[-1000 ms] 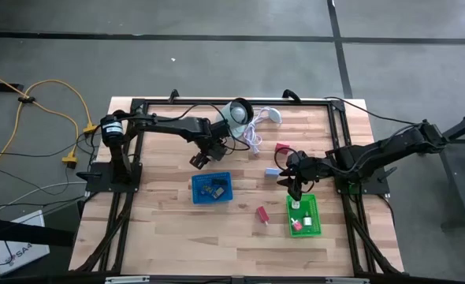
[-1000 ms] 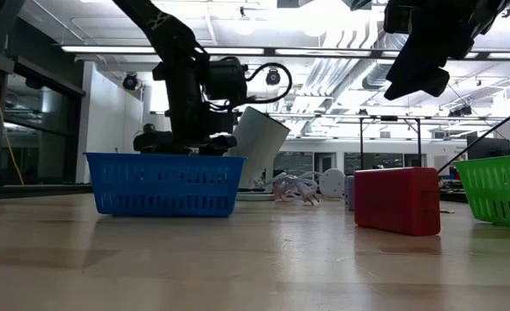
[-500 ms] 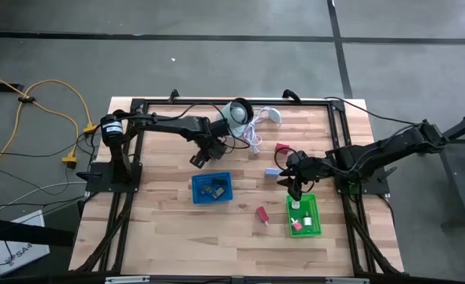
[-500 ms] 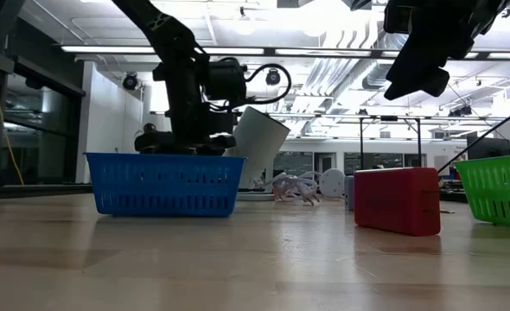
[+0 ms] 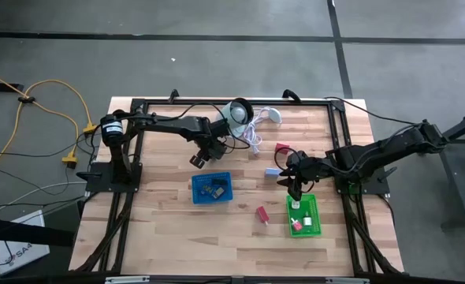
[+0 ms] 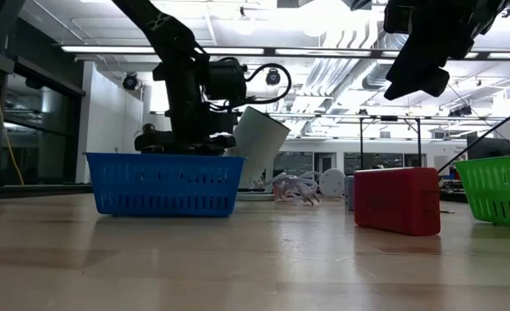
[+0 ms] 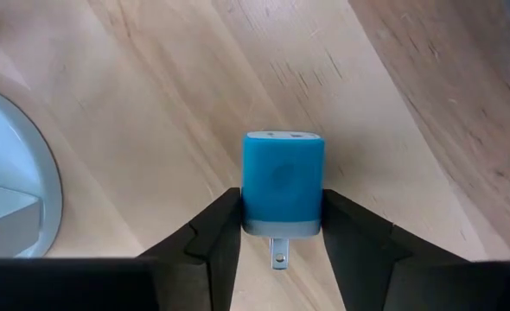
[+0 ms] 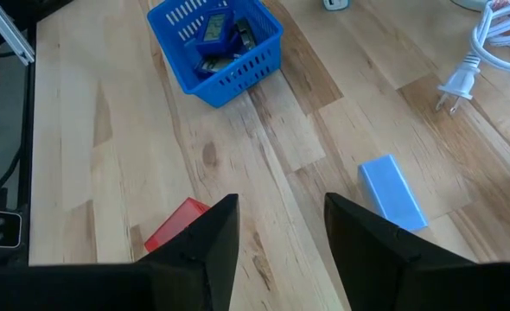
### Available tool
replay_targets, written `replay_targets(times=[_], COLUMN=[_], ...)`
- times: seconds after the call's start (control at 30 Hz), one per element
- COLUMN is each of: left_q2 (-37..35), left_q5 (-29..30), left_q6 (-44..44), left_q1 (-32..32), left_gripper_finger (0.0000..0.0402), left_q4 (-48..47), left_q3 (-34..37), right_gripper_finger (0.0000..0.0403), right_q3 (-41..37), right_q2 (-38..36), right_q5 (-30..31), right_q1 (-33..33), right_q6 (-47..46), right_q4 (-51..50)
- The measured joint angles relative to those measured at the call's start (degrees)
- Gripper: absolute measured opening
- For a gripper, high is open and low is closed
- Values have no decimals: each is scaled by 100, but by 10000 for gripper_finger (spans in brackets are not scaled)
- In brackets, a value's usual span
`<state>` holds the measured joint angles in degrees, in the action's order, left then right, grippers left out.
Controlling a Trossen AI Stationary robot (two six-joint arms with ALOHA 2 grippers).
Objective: Pick & Place Office items
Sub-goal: Put the blue charger adapter into the green bin
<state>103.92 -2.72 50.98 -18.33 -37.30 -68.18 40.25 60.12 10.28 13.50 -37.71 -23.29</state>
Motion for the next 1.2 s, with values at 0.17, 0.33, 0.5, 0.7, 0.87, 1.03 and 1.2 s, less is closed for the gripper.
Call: replay_targets(times=[0.17,0.33,0.5,0.7,0.87,1.03,1.2], left_q2=[0,-87,-360,-775,-1067,-1187,-1189], left_q5=[0,10,230,460,459,476,757], left_q6=[-3,-100,-152,-343,-830,-1323,-1763], left_q1=[0,23,115,303,540,769,1018], left_gripper_finger=[142,129,118,122,123,123,124], left_q4=[2,6,26,51,119,433,917], left_q3=[0,0,0,0,0,0,0], right_gripper_finger=[158,158,158,158,158,158,158], right_q3=[0,0,0,0,0,-2,0], right_q2=[0,0,0,0,0,0,0], right_q5=[2,2,1,2,2,2,2], right_q1=[0,0,0,0,-1,0,0], right_q6=[0,0,0,0,0,0,0], right_q4=[0,0,0,0,0,0,0])
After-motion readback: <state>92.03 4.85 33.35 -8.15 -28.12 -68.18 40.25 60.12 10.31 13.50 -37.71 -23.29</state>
